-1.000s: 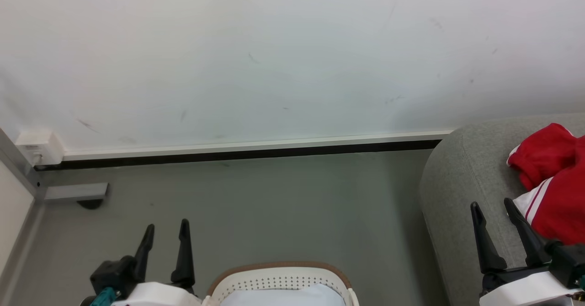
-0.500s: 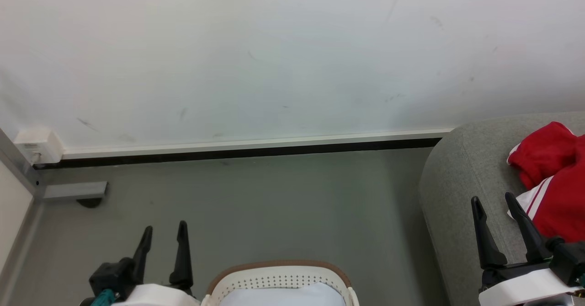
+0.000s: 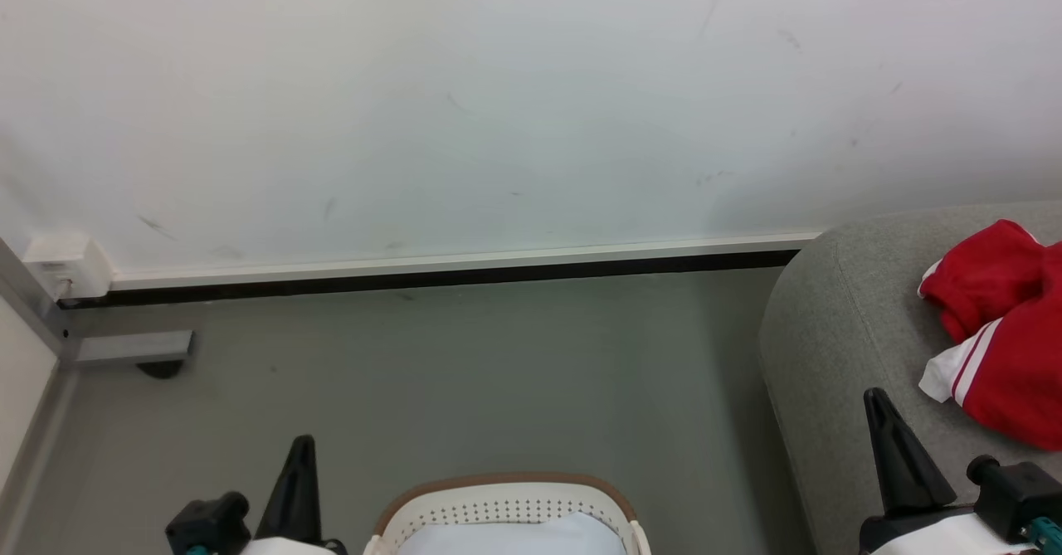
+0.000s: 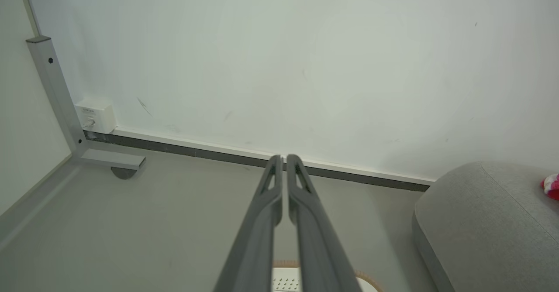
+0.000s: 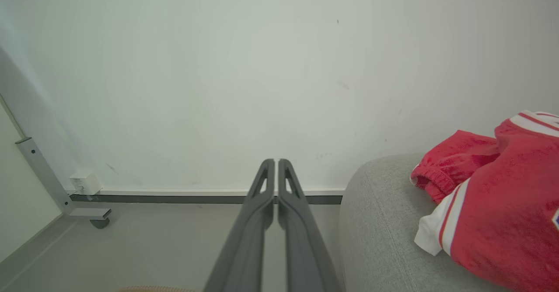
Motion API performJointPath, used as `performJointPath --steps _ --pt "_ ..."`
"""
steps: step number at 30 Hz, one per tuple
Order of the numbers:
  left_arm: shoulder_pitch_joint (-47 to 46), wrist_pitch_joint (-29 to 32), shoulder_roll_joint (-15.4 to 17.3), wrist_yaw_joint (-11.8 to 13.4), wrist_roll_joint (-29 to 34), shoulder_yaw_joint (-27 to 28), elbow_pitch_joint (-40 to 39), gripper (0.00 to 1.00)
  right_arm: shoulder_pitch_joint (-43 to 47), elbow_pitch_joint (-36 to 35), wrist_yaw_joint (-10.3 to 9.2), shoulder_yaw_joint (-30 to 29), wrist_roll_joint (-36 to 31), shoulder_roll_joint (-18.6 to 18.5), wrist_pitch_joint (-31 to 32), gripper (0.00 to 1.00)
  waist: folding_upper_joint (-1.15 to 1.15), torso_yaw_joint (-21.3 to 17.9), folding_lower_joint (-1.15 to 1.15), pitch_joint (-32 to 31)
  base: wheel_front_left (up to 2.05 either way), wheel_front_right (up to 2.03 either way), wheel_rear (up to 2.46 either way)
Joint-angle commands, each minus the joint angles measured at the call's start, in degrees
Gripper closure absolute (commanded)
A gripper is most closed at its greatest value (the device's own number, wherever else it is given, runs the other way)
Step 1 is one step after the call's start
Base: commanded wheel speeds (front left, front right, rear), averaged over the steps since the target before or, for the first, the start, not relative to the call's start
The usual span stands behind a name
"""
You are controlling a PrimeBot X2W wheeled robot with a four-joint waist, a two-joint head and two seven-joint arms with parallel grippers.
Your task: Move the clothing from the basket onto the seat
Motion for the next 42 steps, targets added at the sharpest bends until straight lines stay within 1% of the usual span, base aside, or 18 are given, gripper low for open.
performJointPath --steps 1,11,22,42 --pt "-0.71 0.56 0.06 -0.11 -1.22 0.54 -0.24 1.0 -0.4 -0.42 0.0 -0.34 1.22 -0.06 0.17 1.0 0.0 0.04 0.0 0.01 0.0 0.0 0.0" --pt "-0.99 3.55 0.11 -1.0 -11.79 1.68 -0.86 1.0 -0.29 -0.83 -0.01 -2.46 10.68 0.9 3.06 1.0 0.0 0.44 0.0 0.06 0.0 0.0 0.0" --pt "-1.05 6.14 0.17 -1.86 -22.02 2.53 -1.71 1.0 -0.16 -1.21 -0.02 -4.5 19.81 1.8 5.85 1.0 0.0 0.87 0.0 0.13 0.0 0.0 0.0" --pt "-1.45 10.45 0.26 -3.21 -37.62 4.14 -2.73 1.0 0.06 -1.81 -0.04 -7.63 33.85 3.29 10.15 1.0 0.0 1.66 0.0 0.24 0.0 0.0 0.0"
